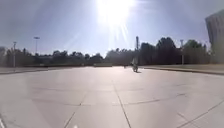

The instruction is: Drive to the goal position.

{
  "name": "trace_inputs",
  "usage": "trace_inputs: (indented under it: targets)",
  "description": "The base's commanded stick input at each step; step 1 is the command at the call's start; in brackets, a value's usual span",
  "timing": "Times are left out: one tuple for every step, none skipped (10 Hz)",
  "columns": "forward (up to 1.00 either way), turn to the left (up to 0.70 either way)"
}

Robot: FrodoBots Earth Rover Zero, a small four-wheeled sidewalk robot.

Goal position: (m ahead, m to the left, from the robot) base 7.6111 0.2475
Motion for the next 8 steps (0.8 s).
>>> trace_inputs:
  targets:
    - [0.7, 0.0]
    - [0.7, 0.0]
    - [0.7, 0.0]
    - [0.7, 0.0]
    - [0.7, 0.0]
    - [0.7, 0.0]
    - [0.7, 0.0]
    - [0.7, 0.0]
